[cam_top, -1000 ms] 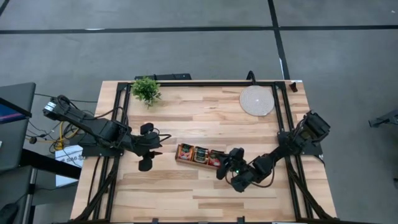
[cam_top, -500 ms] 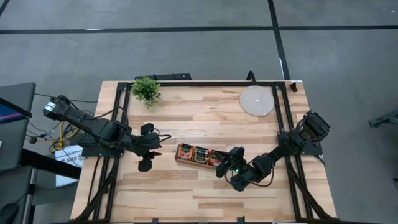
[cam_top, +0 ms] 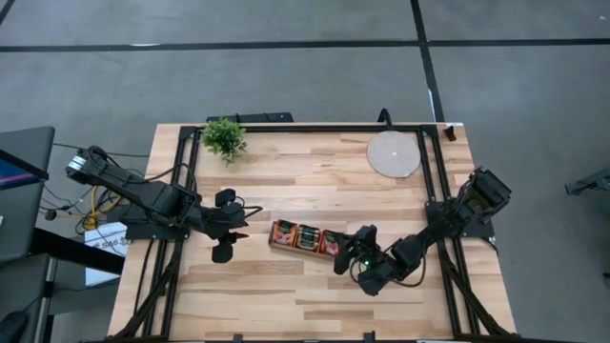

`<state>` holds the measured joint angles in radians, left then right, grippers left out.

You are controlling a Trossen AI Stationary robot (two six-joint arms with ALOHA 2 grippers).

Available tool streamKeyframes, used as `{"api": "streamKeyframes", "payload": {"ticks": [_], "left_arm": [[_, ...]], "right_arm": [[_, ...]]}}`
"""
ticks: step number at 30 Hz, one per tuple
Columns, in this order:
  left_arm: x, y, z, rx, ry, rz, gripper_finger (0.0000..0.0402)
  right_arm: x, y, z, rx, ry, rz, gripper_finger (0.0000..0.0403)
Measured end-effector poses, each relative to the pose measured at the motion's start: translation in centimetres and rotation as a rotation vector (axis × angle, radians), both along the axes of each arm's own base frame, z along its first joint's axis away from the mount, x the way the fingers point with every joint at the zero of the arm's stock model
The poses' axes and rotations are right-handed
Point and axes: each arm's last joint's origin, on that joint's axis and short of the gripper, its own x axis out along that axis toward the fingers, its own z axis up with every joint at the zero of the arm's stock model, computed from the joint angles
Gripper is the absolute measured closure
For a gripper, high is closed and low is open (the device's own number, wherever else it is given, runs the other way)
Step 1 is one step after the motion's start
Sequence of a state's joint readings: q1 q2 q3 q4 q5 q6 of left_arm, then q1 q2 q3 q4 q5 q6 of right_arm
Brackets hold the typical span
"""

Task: Pick & Place Tea
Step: Put the red tea bag into the right section of the wooden organizer

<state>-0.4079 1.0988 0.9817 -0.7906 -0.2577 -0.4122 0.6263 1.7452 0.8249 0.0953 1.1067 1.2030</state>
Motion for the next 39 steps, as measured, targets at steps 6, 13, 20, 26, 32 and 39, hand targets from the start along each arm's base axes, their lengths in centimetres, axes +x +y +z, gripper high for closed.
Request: {"api": "streamKeyframes", "payload": {"ticks": [6, 13, 20, 26, 32, 39], "left_arm": [[0.0, 0.0, 0.0, 0.000, 0.000, 0.000, 0.0266], [0.0, 0.0, 0.0, -0.001, -0.001, 0.000, 0.0266], [0.0, 0.0, 0.0, -0.003, -0.004, 0.001, 0.0266], [0.1, 0.0, 0.1, -0.006, -0.007, 0.002, 0.0266], [0.1, 0.0, 0.1, -0.006, -0.007, 0.001, 0.0266], [0.1, 0.0, 0.1, -0.005, -0.007, 0.001, 0.0266]], "right_arm": [[-0.2, -0.1, 0.6, -0.027, 0.001, -0.005, 0.0402], [-0.1, -0.1, 0.3, -0.057, -0.014, -0.036, 0.0403], [0.0, -0.1, -0.9, -0.082, -0.016, -0.072, 0.0403], [-0.2, 0.1, -2.0, -0.095, -0.044, -0.110, 0.0403], [-0.3, 0.1, -2.1, -0.107, -0.024, -0.103, 0.0403], [-0.3, 0.1, -2.1, -0.104, -0.022, -0.101, 0.0387]]}}
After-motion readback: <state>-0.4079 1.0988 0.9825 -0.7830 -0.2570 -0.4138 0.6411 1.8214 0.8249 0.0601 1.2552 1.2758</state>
